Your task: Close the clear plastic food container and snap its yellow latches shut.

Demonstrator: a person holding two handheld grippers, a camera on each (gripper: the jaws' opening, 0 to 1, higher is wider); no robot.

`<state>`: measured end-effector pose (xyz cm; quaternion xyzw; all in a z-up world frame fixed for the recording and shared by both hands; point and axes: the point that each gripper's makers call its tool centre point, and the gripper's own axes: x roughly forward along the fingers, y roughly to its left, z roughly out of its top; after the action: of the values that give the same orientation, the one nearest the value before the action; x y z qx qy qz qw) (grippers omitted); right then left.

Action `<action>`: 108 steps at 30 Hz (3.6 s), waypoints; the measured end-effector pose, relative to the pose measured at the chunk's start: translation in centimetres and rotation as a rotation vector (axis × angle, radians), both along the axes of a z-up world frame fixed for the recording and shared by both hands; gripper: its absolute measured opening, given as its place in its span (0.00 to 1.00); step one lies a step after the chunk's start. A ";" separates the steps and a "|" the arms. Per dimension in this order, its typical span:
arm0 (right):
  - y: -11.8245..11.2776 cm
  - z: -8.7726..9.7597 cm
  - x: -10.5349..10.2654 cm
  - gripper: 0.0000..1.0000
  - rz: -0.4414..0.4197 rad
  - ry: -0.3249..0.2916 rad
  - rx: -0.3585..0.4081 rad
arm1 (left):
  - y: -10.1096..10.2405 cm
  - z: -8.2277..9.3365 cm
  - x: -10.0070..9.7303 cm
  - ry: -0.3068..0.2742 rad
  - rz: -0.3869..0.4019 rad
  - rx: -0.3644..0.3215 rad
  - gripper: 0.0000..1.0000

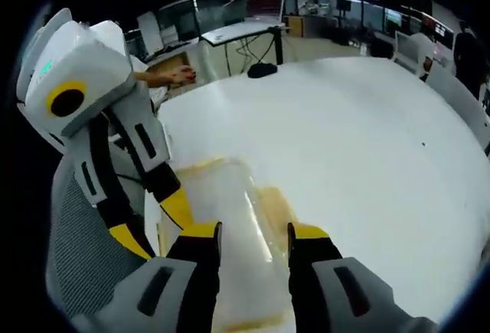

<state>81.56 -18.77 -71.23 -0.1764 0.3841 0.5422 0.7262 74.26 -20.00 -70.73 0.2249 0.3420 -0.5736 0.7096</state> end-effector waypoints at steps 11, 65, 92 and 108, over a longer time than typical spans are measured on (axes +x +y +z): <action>0.1 -0.6 0.1 0.32 0.079 0.073 -0.033 | 0.1 -0.4 -0.5 -0.151 -0.133 0.025 0.24; 0.6 -1.5 -1.5 0.25 0.337 0.283 -0.232 | 0.2 -1.1 0.4 -0.384 -0.242 0.072 0.25; 1.0 -1.2 -1.0 0.33 0.296 0.226 -0.212 | -0.2 -0.7 0.2 -0.382 -0.223 0.017 0.25; 0.3 -0.9 0.1 0.39 0.264 0.116 -0.201 | 1.6 1.0 0.9 -0.366 -0.161 0.002 0.32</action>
<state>81.61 -18.45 -72.08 -0.2654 0.4511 0.6009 0.6042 75.13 -18.45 -69.70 0.3529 0.1886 -0.5776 0.7115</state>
